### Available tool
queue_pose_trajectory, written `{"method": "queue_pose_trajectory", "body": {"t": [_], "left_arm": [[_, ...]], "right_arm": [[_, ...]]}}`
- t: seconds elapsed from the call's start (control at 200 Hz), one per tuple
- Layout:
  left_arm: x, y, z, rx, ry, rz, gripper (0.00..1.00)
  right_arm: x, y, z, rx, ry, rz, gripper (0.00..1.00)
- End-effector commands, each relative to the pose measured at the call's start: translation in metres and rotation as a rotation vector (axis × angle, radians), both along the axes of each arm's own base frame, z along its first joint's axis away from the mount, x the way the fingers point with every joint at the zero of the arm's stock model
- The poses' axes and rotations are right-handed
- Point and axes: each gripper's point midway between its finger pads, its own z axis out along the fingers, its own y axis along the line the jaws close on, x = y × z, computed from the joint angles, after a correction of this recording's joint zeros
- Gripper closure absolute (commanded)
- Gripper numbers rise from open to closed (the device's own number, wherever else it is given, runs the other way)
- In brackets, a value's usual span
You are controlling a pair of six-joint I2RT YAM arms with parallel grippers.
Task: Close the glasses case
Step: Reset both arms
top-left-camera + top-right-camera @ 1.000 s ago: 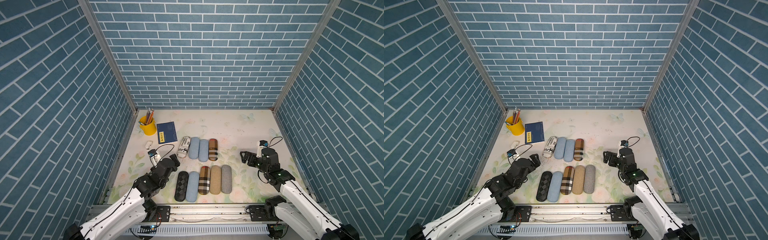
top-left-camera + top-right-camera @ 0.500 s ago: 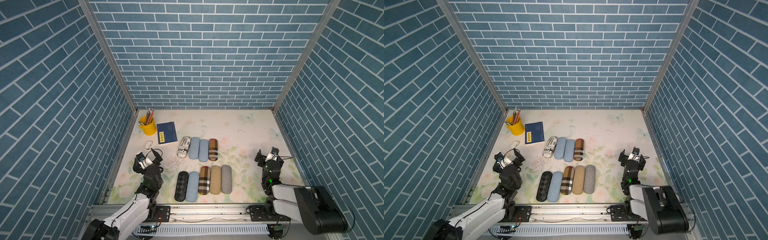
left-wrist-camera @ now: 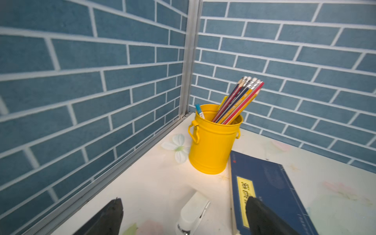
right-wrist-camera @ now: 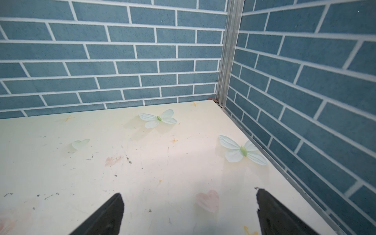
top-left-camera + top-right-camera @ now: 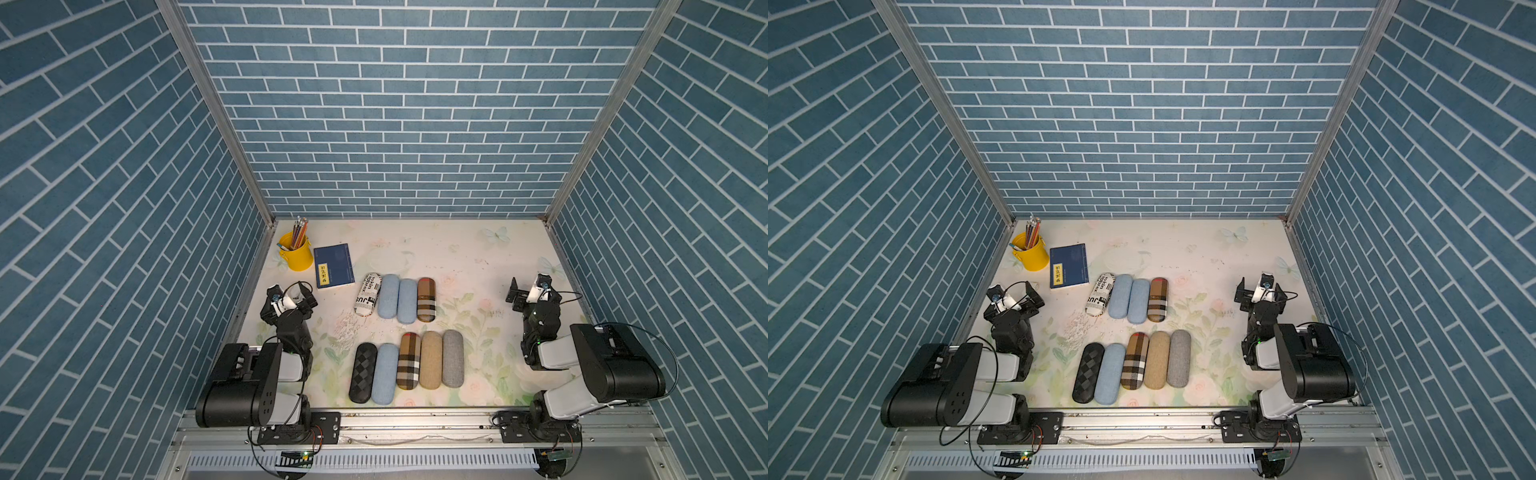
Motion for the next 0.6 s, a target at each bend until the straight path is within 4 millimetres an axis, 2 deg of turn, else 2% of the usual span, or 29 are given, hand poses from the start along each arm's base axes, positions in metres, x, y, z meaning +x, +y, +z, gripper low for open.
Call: {"method": "queue_pose_trajectory", "body": {"t": [0.0,0.06,0.09,0.135,0.18,0.22,0.595], "left_arm": [[0.02,-0.028,0.001,0.065,-0.006,-0.168,0.0],[0.028,-0.033,-0.009,0.065,0.065,-0.191,0.0],[0.025,-0.033,-0.001,0.074,0.013,-0.189,0.0],[0.027,-0.033,-0.006,0.066,0.051,-0.19,0.0],[0.025,-0.033,-0.002,0.07,0.018,-0.187,0.0],[0.027,-0.033,-0.006,0.066,0.047,-0.189,0.0],[0.026,-0.033,-0.004,0.068,0.034,-0.187,0.0]], "right_arm": [[-0.001,0.003,0.007,-0.026,-0.03,0.021,0.01],[0.0,0.002,0.007,-0.029,-0.03,0.019,0.01],[0.0,0.002,0.006,-0.028,-0.022,0.017,0.01],[0.0,0.002,0.007,-0.03,-0.028,0.018,0.01],[0.0,0.002,0.006,-0.029,-0.023,0.017,0.01],[0.0,0.002,0.006,-0.03,-0.026,0.017,0.01],[0.0,0.002,0.007,-0.028,-0.026,0.018,0.01]]}}
